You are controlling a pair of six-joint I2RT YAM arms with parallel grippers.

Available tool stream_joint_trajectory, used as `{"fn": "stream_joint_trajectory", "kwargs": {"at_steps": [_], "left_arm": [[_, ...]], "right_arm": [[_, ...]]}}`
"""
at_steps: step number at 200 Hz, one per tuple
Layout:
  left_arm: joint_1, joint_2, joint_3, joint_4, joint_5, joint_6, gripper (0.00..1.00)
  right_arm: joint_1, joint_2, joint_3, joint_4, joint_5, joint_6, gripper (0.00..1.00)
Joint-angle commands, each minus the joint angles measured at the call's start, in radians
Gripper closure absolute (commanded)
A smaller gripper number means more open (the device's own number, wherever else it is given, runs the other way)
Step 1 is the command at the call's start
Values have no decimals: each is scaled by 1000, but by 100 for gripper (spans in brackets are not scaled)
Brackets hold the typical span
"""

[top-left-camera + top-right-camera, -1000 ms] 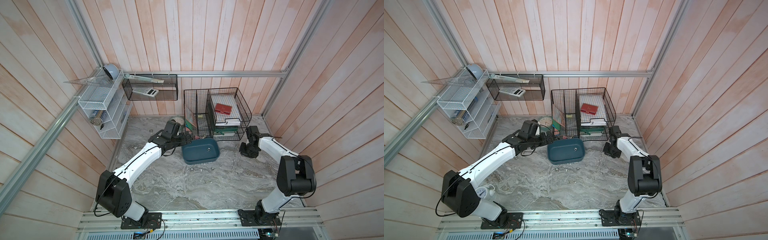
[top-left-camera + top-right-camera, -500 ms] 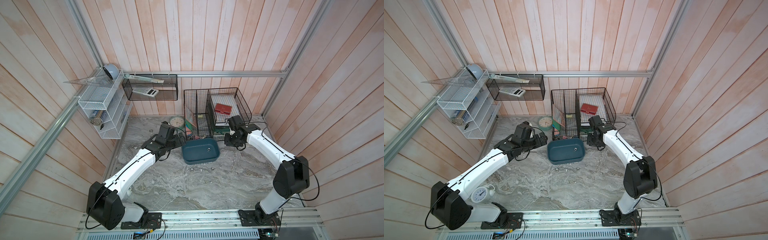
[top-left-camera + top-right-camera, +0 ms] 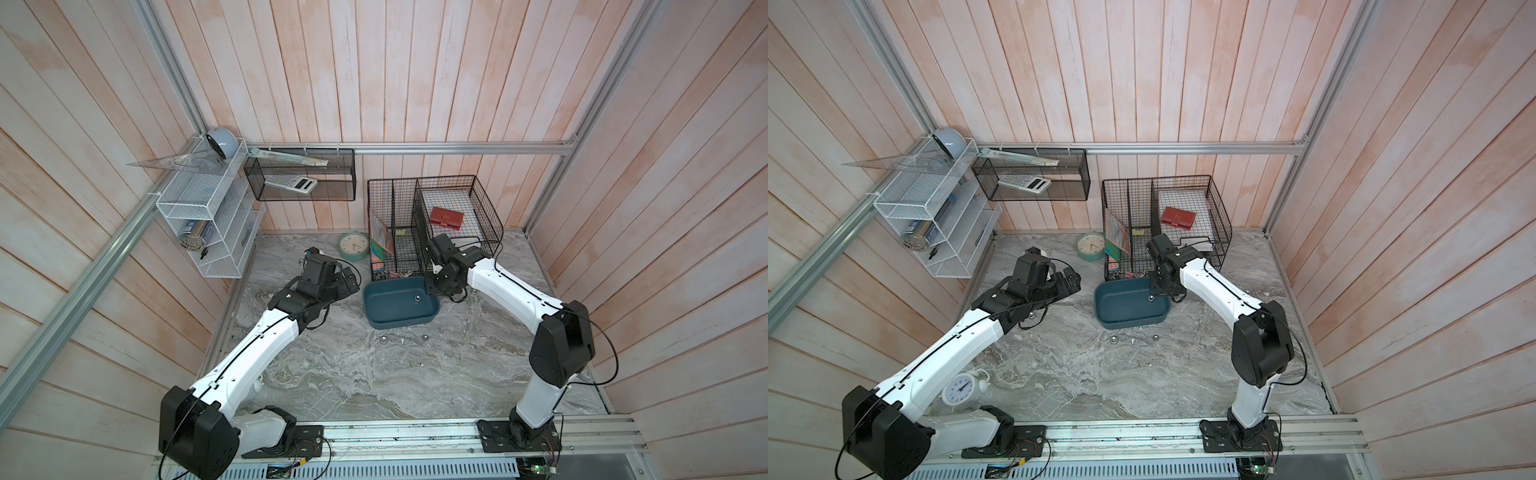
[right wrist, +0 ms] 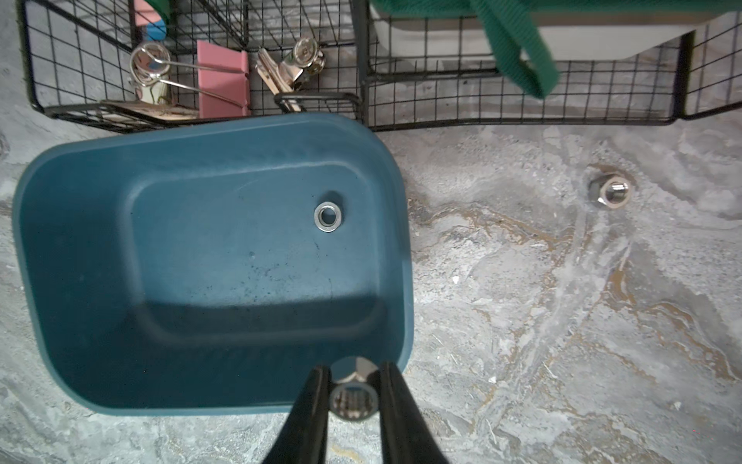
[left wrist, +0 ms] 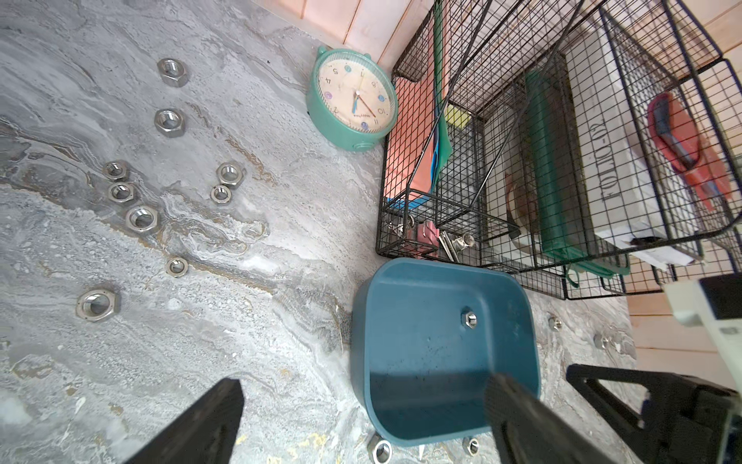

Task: Put the nuts on the desktop into the storage box
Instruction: Place the nut in the storage box.

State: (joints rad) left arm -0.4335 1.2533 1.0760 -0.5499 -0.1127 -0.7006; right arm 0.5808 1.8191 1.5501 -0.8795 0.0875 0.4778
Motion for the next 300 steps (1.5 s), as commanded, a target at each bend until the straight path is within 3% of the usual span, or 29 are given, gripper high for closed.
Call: {"fn": "stream_joint_trajectory", "kwargs": {"at_steps": [1,107,251,280,300], "left_arm": [[4,-21,-24,-12,-13,-5,0],[5,-18,-17,-19,-1,6,0],[6,-12,-13,-12,-1,7,0],[7,-10,-12,-7,3,7,0],[7,-9,-10,-7,7,7,0]], "right_arm": [[11,45,24,-3,-3,-3,85],[16,258,100,16,14,-60,85],[8,354,126,25,11,-69,85],[8,366,144,21,11,-71,83],[8,369,161,8,7,-76,73]]}}
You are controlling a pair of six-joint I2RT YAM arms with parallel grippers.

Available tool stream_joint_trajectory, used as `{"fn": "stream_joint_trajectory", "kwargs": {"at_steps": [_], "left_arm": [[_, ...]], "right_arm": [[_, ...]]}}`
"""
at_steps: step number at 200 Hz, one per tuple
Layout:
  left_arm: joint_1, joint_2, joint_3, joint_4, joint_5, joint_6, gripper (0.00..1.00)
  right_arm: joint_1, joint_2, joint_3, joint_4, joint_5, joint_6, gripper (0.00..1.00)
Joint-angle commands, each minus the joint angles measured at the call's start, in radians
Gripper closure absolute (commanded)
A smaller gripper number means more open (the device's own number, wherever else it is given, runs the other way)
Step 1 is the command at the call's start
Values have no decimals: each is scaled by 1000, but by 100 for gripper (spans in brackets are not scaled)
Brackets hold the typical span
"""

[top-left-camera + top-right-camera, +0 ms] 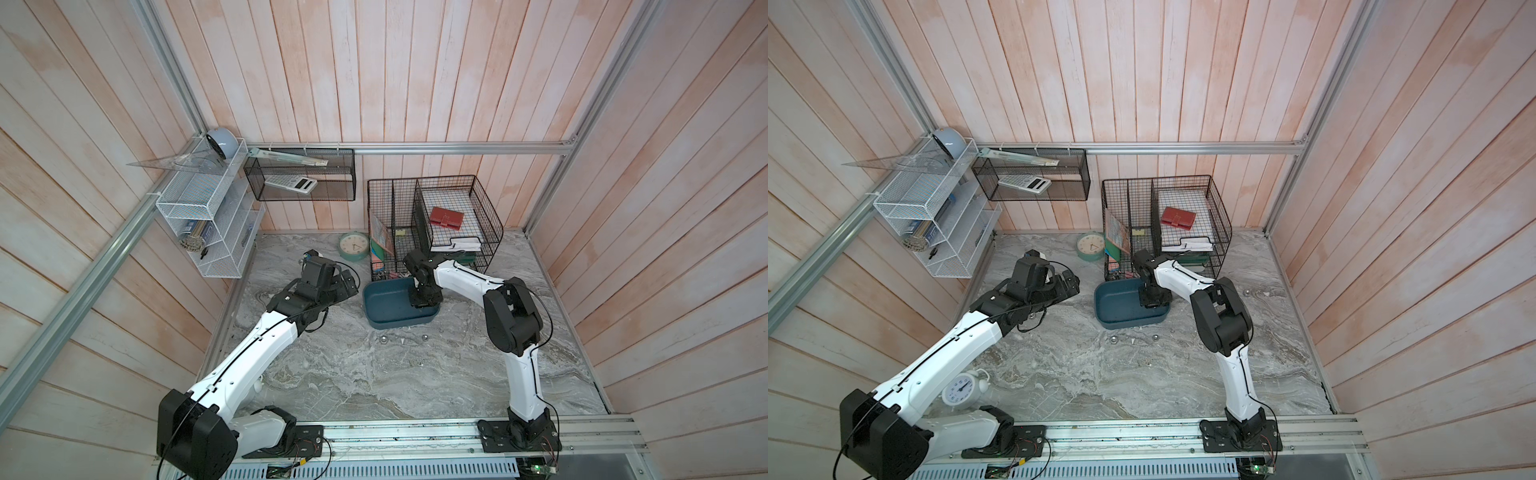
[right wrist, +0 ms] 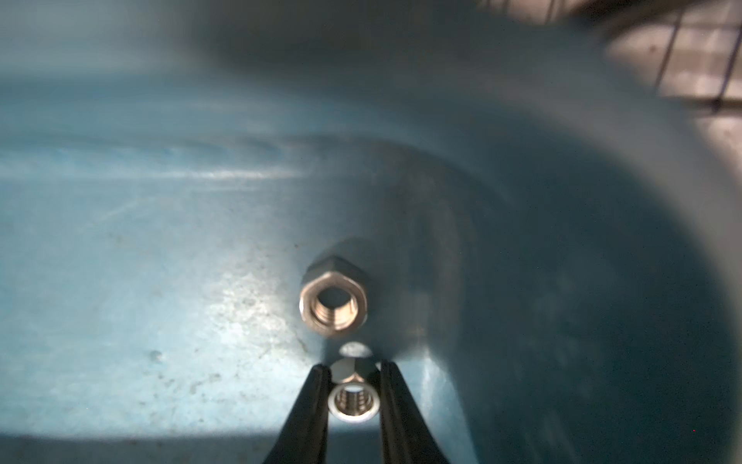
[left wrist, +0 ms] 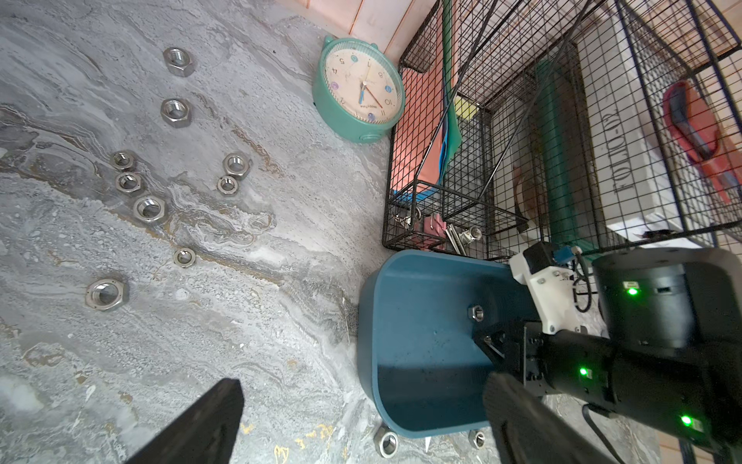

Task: Put the nuts on the desktop into the storage box
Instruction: Place the nut in the storage box.

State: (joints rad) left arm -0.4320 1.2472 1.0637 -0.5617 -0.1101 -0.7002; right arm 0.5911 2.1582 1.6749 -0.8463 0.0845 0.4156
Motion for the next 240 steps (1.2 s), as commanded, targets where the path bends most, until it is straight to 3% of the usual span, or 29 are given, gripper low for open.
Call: {"fn": "stream_joint_trajectory", "kwargs": {"at_steps": [1,33,60,142,188,240], "left_arm": [[6,-2,3,5,4,8,0],[6,9,14,-1,7,16,0],[6,27,28,-3,22,21,0],[4,99,83,26,90,56,0],[-19,172,131,52,156,74,0],[-52,257,199,59,191,82,0]], "right_arm": [[-3,29,37,-25,11,-13,73],[-2,-6,48,-32,15,-16,50],[-2,-38,62,-57,22,-15,45],[-44,-263,-28,-71,98,30,13],[-123,-403,-152,-52,122,70,5],[-222,-526,-319,-20,141,97,2]]}}
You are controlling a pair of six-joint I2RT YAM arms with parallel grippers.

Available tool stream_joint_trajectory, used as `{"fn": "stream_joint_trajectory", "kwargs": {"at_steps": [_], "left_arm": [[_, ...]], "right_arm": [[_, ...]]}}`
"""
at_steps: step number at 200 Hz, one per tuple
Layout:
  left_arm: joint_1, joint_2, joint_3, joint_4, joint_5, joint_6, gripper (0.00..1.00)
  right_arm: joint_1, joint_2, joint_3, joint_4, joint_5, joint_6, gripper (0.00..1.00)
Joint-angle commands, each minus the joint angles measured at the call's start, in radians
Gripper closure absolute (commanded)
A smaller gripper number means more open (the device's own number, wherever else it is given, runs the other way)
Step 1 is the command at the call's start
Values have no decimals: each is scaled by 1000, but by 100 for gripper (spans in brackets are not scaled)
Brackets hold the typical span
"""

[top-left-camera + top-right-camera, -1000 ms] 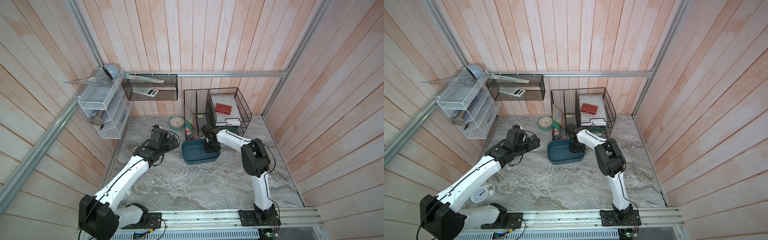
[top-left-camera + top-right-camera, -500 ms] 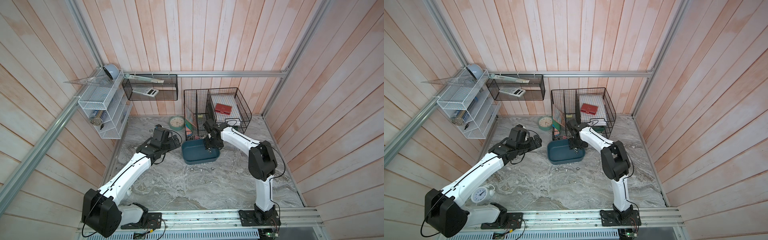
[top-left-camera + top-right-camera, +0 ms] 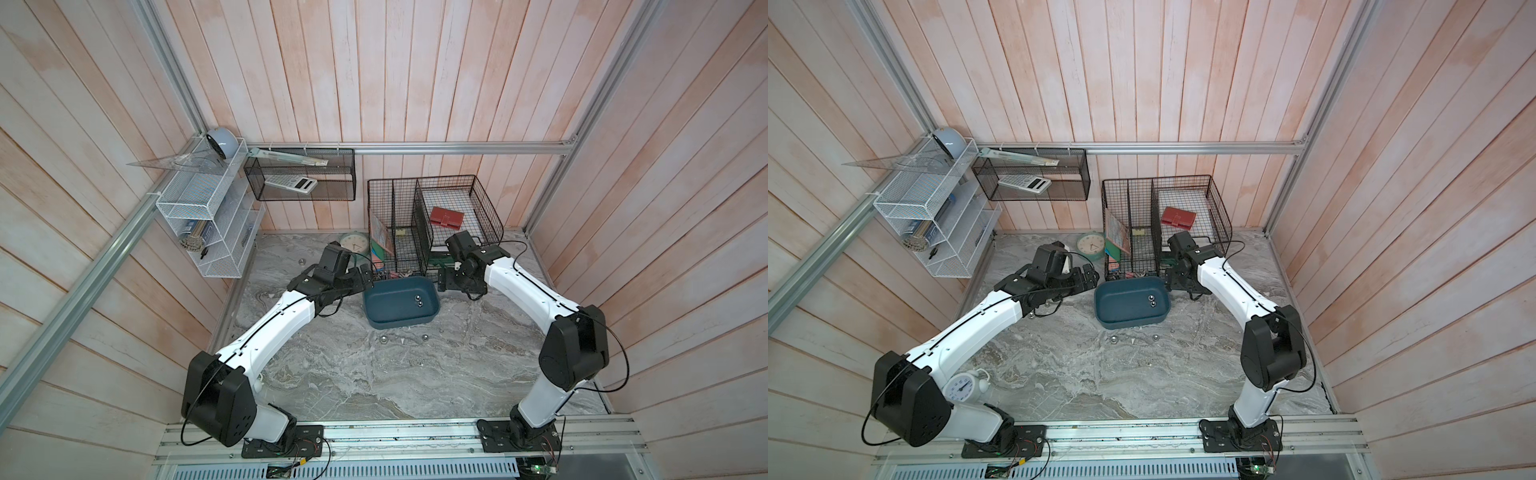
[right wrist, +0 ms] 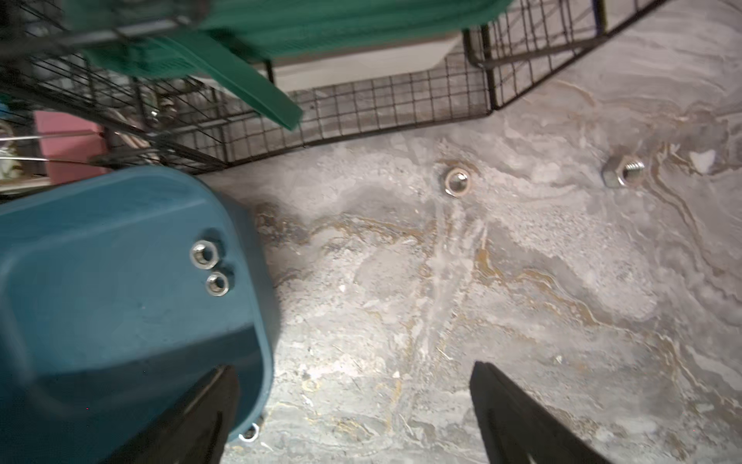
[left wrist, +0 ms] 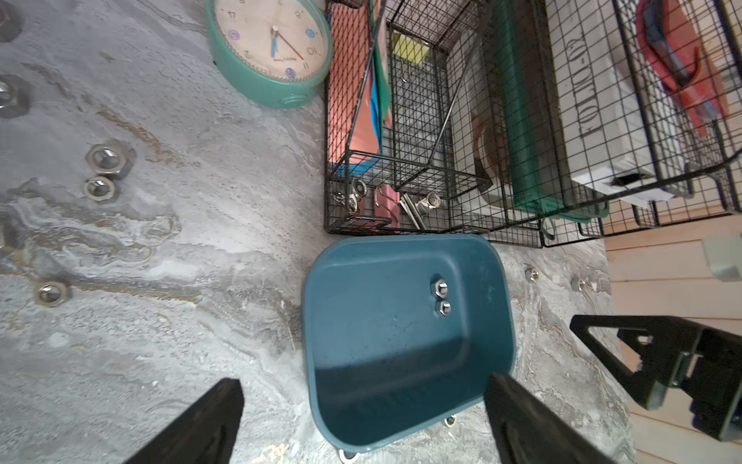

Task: Put the nuts on the desktop into the storage box
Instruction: Pick up the nut from the center of the board.

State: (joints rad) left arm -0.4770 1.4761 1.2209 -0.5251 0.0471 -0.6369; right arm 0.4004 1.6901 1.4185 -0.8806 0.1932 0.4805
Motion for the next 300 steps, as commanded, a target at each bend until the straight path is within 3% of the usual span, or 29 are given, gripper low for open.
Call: {"fn": "stream_joint_trajectory", "kwargs": {"at_steps": [1,82,129,171,209,254,300], "left_arm": [[-7,29,42,23,35,19,0],[-21,79,92,17,60,19,0],[-23,85,100,13,60,19,0],[-30,96,119,17,67,21,0],[-32,110,138,16,69,28,0],[-31,136,169,0,59,36,0],[-31,154,192,-12,55,39,0]], "right_arm": [[-35,-61,-65,16,34,34,2],[-281,-118,-273,163,-3,76,2],[-442,-53,-259,231,-34,80,3],[-553,63,-179,237,-96,49,13],[-604,189,-79,232,-145,20,31],[-613,321,49,199,-167,3,44],[-612,359,99,189,-167,-13,46]]}}
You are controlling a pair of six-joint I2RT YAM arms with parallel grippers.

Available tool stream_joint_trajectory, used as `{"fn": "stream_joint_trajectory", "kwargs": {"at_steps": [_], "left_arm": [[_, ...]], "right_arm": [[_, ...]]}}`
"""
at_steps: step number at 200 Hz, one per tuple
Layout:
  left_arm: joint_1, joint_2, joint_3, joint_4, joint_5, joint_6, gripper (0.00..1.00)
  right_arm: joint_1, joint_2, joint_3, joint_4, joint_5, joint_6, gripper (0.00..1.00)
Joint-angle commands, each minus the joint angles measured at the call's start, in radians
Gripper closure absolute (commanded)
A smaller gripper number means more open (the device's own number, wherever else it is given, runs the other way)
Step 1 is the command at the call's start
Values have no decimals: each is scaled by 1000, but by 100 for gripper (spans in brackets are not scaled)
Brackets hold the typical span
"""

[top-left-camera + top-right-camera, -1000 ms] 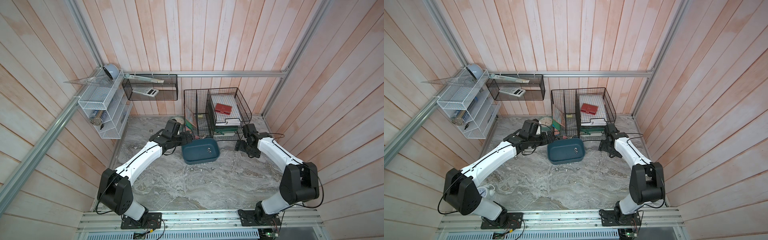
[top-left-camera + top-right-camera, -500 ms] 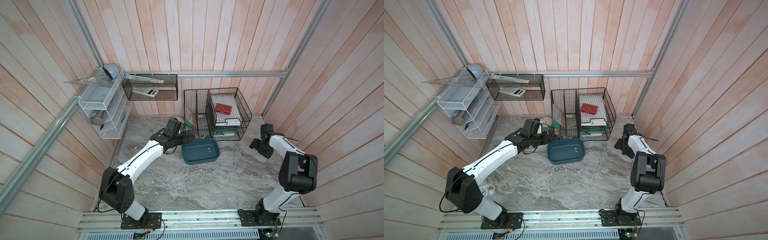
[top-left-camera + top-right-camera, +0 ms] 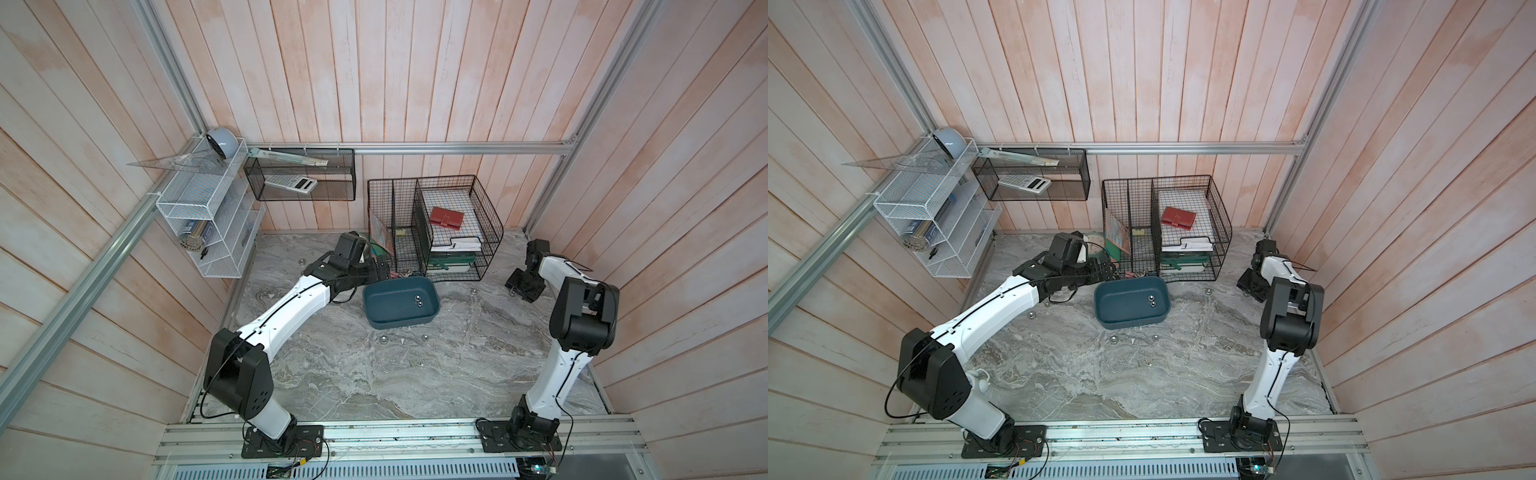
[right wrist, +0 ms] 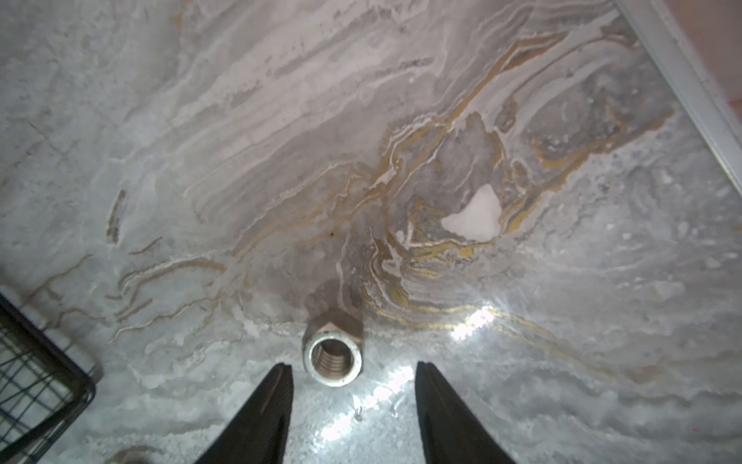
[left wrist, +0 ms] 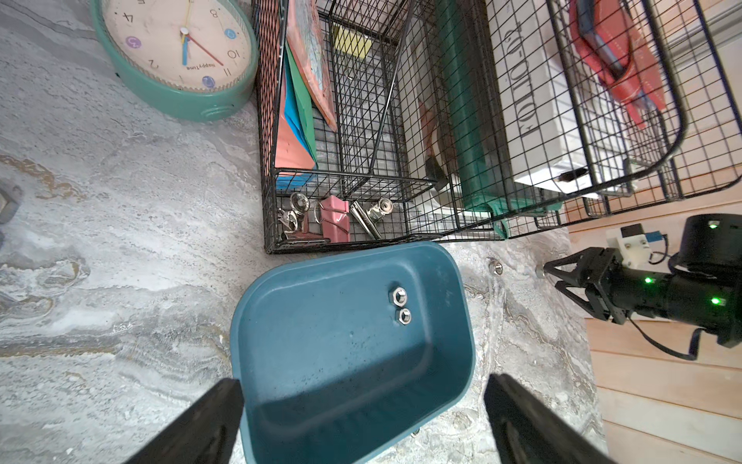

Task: Put the nuts on the desktop into the storage box
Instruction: Pick up the nut from the center of the board.

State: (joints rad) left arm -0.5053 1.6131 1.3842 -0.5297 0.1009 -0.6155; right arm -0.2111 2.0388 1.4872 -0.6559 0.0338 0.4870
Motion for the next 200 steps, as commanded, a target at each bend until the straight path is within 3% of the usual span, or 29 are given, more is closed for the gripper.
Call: {"fn": "stream_joint_trajectory", "kwargs": {"at_steps": [1,104,200], "left_arm": [[-3,18,29,-7,2,18,0],[-2,9,20,-17,-6,25,0],[-2,-2,-5,1,-2,11,0]], "right_arm": [[-1,11,31,-36,-8,-19,46],[18,-41,-57,62,-34,32,46],[-16,-15,-36,40,-47,5,47]]}}
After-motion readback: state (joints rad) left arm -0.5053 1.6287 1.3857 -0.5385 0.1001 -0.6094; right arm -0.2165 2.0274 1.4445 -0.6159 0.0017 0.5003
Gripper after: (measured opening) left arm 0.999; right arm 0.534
